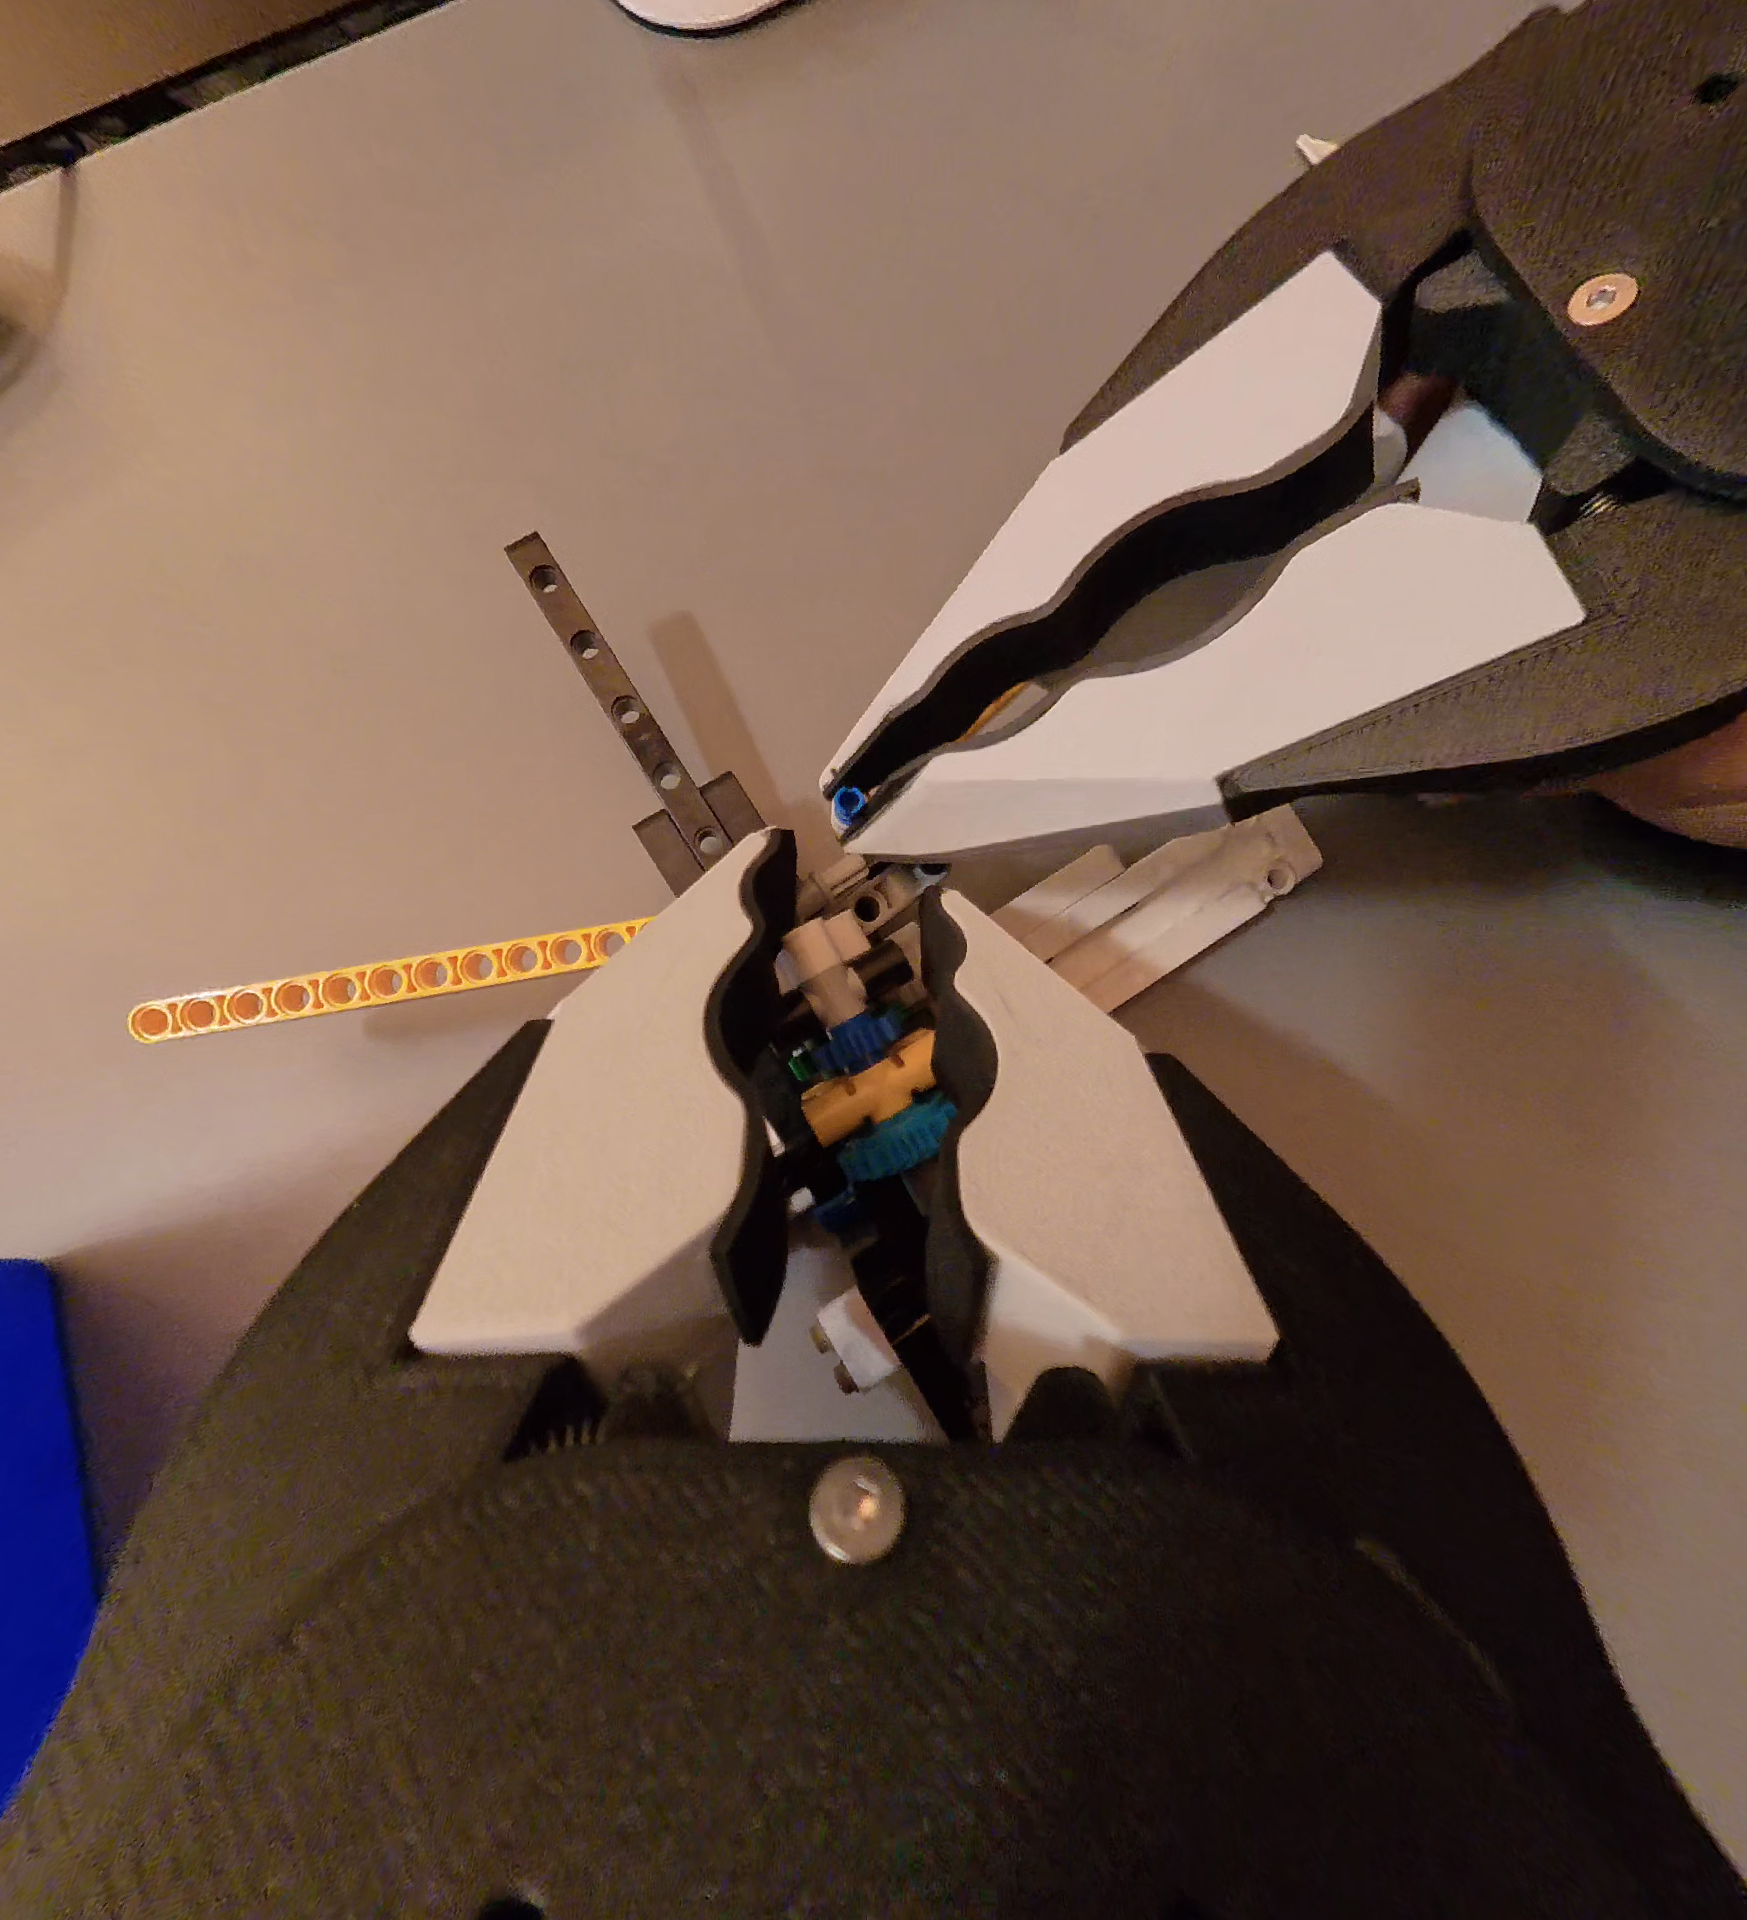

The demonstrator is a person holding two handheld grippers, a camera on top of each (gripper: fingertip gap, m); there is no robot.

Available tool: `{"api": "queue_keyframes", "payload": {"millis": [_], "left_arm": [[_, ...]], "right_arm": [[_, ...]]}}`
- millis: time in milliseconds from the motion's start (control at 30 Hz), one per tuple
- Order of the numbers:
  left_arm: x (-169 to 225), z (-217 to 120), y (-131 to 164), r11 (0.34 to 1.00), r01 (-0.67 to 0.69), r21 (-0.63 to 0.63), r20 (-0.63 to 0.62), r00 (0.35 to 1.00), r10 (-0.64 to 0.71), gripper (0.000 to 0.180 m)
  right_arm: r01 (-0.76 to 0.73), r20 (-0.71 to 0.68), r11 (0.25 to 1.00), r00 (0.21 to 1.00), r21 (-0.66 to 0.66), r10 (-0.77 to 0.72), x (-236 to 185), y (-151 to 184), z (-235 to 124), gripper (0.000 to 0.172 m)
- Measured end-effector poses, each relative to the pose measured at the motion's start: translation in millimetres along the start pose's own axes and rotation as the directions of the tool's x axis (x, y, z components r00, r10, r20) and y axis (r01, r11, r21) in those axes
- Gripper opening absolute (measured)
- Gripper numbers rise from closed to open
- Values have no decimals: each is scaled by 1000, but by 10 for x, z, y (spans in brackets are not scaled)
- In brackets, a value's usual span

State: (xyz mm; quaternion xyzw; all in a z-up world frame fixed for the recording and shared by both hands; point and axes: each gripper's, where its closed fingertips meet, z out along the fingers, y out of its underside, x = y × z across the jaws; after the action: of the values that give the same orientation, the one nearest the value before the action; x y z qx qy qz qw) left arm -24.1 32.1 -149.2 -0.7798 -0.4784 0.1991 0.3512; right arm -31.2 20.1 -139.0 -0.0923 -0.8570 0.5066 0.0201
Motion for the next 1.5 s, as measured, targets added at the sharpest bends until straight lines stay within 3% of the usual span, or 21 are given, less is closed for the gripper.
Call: {"api": "queue_keyframes", "payload": {"millis": [233,400,600,767,900,1033,1100,1200,1333,1500], "left_arm": [[-18,-68,-48,1000,-18,-9,22,1000,18,18],[-17,-81,-66,1000,-13,-4,6,1000,13,17],[-9,-104,-84,1000,-19,9,-10,1000,19,17],[-3,-92,-67,999,-37,21,-36,999,38,18],[41,-213,-104,996,54,66,-164,985,-43,37],[-137,-467,-153,984,116,132,-186,978,-90,47],[-233,-568,-173,971,166,171,-207,970,-129,47],[-292,-585,-118,958,234,166,-261,947,-186,43],[-263,-457,-10,967,233,108,-274,941,-196,41],[-130,-302,32,973,220,64,-303,934,-192,53]], "right_arm": [[27,-59,997,998,77,-23,17,-130,-38,3],[-178,70,970,983,167,168,35,-191,-81,3],[-205,107,959,977,197,187,17,-224,-119,3],[-6,-35,995,999,97,10,11,-132,-66,4],[-17,-44,999,999,47,19,13,-52,-60,5],[-54,-52,998,997,28,55,139,73,-90,5],[-127,-13,990,992,59,128,187,44,-137,18],[-230,44,947,973,225,225,319,-147,-339,38],[-363,143,864,932,350,333,513,-288,-598,46],[-288,98,908,958,305,271,480,-233,-550,43]]}}
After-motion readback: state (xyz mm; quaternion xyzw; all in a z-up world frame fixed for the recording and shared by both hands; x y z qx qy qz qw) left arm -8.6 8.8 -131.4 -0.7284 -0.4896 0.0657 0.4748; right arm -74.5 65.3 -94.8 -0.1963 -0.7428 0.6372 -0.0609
